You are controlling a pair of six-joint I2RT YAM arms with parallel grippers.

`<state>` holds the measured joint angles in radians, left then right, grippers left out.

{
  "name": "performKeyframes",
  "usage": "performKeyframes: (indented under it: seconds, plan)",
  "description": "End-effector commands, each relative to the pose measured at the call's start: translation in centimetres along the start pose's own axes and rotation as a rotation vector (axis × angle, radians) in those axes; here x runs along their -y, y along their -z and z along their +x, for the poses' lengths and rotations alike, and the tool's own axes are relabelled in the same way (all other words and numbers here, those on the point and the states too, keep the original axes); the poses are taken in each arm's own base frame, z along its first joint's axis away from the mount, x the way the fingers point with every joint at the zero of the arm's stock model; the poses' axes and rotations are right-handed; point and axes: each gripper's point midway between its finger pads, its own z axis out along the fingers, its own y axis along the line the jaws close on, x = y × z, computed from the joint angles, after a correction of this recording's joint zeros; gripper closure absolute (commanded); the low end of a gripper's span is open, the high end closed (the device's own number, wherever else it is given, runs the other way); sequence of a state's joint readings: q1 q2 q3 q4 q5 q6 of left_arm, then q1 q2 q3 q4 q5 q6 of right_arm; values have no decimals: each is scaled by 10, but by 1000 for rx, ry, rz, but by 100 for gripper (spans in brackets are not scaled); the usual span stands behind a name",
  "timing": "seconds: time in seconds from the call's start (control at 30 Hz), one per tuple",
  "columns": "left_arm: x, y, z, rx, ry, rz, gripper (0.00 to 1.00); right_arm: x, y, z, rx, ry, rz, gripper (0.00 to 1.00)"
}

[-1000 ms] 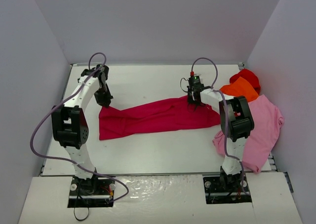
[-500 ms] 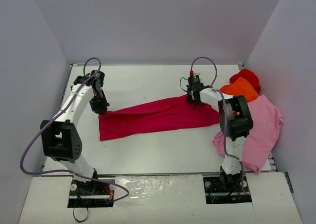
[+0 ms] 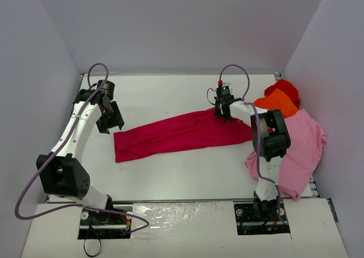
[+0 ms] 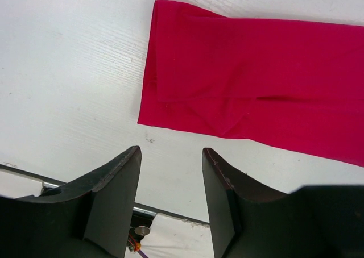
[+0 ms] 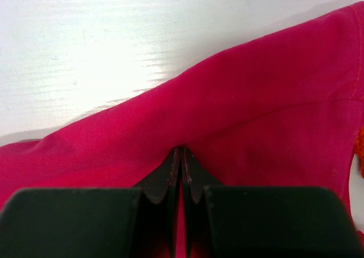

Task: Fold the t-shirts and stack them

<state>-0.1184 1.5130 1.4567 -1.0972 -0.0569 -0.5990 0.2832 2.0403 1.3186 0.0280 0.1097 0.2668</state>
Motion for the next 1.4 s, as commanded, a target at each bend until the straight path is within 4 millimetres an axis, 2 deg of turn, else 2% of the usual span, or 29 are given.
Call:
performKeyframes:
  seconds: [0.0, 0.1, 0.17, 0.23, 0.27, 0.37, 0.5, 0.57, 0.67, 0.77, 0.87, 1.0, 1.17, 1.2, 1.3, 1.37]
  plan:
    - [11, 8, -21, 71, 12, 31, 56, 16, -14, 75, -222, 48, 55, 100]
    - [32, -13, -31, 64, 18, 96, 63, 20, -12, 76, -214, 45, 84, 100]
    - [56, -29, -37, 41, 20, 179, 75, 22, -2, 62, -168, 44, 105, 100]
    - [74, -41, -42, 16, 23, 233, 94, 20, 12, 44, -114, 38, 104, 100]
    - [82, -48, -46, 4, 23, 247, 99, 18, 19, 34, -92, 32, 96, 100]
    - [99, -64, -54, -24, 17, 270, 100, 16, 33, 16, -74, 25, 89, 100]
    - [108, -81, -60, -43, 13, 270, 100, 24, 41, 14, -83, 48, 126, 100]
    - [108, -91, -56, -62, 17, 264, 100, 26, 46, 12, -74, 42, 134, 96]
    - [109, -106, -49, -76, 25, 265, 100, 26, 54, 8, -60, 27, 132, 82]
    - [109, -120, -37, -107, 31, 270, 100, 23, 66, -5, -24, 6, 114, 63]
    - [107, -128, -24, -125, 38, 266, 100, 17, 74, -17, 4, -6, 87, 61]
    - [116, -117, -17, -85, 49, 308, 100, 6, 72, -23, 6, -14, 50, 65]
    - [137, -120, -3, -116, 21, 351, 100, -17, 52, -17, -29, 12, 19, 97]
    - [137, -122, -1, -125, 12, 341, 100, -22, 48, -15, -36, 20, 12, 99]
    - [141, -118, -7, -109, -1, 334, 100, -34, 34, -5, -68, 42, -8, 100]
    - [140, -118, -9, -108, 0, 325, 100, -35, 28, -3, -77, 47, -7, 100]
